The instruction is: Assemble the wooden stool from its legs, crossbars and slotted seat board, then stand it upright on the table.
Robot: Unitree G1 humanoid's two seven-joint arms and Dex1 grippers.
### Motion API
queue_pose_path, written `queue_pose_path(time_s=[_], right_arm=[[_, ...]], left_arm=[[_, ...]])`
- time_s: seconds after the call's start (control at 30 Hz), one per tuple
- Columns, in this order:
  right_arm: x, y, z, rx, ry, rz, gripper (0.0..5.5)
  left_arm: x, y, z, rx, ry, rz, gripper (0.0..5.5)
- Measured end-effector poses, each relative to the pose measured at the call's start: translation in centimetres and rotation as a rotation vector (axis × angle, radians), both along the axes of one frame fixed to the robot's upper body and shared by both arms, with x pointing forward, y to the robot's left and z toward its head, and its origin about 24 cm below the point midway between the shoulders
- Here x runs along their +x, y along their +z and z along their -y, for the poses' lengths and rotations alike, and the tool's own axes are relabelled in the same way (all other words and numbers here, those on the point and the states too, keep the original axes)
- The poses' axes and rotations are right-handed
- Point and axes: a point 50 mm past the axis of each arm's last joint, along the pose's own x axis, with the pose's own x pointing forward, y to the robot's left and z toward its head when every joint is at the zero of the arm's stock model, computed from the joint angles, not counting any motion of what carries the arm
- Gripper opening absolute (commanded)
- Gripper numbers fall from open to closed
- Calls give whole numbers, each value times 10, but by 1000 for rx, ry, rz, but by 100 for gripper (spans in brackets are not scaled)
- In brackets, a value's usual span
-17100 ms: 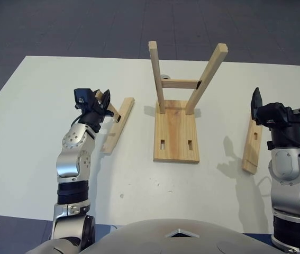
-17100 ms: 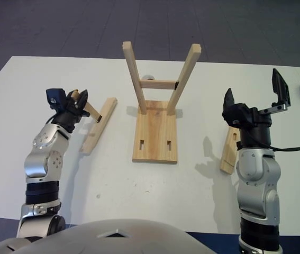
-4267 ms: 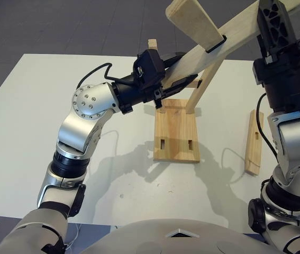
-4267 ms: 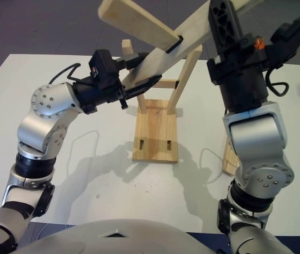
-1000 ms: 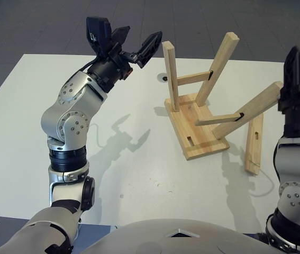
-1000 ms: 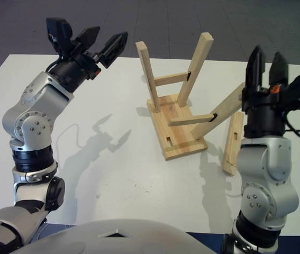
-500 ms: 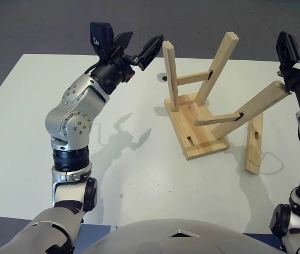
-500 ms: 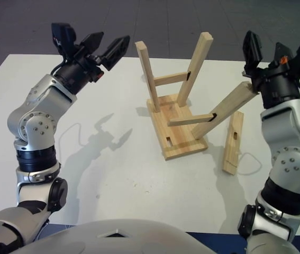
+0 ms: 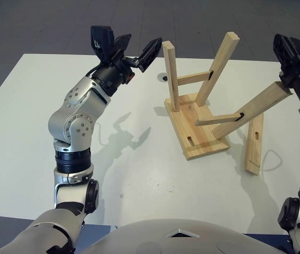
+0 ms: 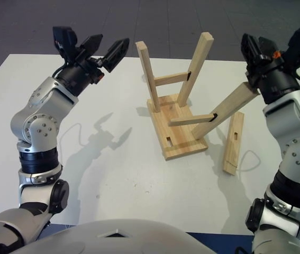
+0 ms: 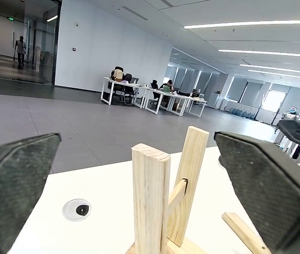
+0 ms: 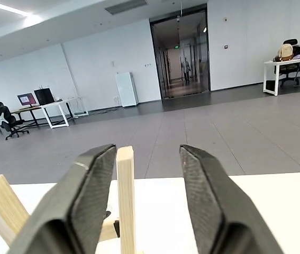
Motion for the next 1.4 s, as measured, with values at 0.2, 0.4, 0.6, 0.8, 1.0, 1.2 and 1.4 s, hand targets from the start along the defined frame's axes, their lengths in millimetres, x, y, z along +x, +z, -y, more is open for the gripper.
queue_pose_path(time_s=[0.2, 0.4, 0.6, 0.8, 1.0, 1.2, 1.4], right_arm=[[0, 4, -3, -3, 8, 16, 53], [1, 63, -5, -12, 9, 221, 1], [-3, 70, -3, -26, -10, 241, 1], [-9, -10, -13, -21, 10, -15, 1], [-16, -10, -12, 55, 19, 42, 1], [-25, -9, -19, 229, 35, 121, 1], [-33, 17, 10, 462, -128, 306, 1]], left_arm=[[0, 0, 1, 7, 6, 2, 540], [0, 0, 2, 2, 4, 3, 540], [0, 0, 2, 2, 3, 5, 540], [0, 0, 1, 1, 7, 6, 540], [0, 0, 0, 2, 10, 7, 540], [-2, -3, 3, 5, -6, -3, 540], [-3, -5, 4, 3, -23, -6, 540]])
